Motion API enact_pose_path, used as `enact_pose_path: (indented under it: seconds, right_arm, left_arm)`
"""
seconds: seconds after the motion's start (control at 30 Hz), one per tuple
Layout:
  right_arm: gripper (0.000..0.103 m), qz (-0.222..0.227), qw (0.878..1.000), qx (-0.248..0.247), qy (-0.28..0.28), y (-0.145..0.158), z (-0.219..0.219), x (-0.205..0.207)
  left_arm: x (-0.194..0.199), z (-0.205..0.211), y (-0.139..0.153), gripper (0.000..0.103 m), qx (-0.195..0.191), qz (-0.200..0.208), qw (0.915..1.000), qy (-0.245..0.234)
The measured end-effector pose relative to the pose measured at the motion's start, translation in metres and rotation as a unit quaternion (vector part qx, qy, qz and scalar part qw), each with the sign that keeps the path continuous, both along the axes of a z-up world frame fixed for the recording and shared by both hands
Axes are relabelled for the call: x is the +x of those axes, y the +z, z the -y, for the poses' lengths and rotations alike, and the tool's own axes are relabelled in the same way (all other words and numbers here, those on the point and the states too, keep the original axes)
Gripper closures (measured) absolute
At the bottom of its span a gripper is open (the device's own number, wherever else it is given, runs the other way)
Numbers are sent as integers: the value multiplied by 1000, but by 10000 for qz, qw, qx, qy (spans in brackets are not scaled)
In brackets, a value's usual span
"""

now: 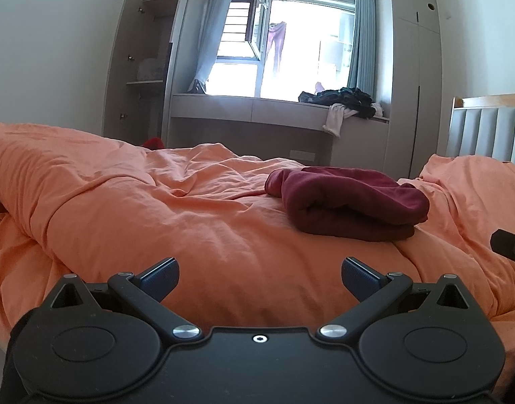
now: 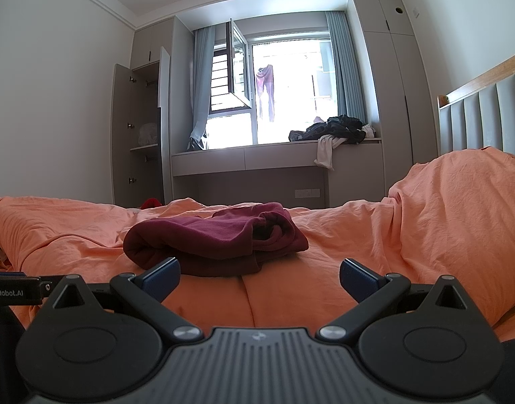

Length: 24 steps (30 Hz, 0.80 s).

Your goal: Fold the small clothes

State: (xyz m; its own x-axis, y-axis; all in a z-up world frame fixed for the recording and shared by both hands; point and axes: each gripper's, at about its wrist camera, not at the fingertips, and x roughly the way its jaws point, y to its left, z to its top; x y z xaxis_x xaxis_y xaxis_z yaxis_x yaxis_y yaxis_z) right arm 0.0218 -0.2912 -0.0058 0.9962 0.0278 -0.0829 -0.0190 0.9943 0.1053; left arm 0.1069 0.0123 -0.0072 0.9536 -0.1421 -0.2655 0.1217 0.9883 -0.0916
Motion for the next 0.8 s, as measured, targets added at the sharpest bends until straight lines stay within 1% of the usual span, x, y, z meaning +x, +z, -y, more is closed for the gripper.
enact_pose_path:
  seconds: [0.33, 0.8]
  right_arm:
    - [0, -1, 10000, 0, -1, 0, 0, 0]
    - [0, -3, 10000, -3, -1, 0, 0, 0]
  left_arm:
    - [0, 4, -2, 0, 150, 53, 9999, -19]
    - [-2, 4, -1, 0, 135, 4, 9999, -51]
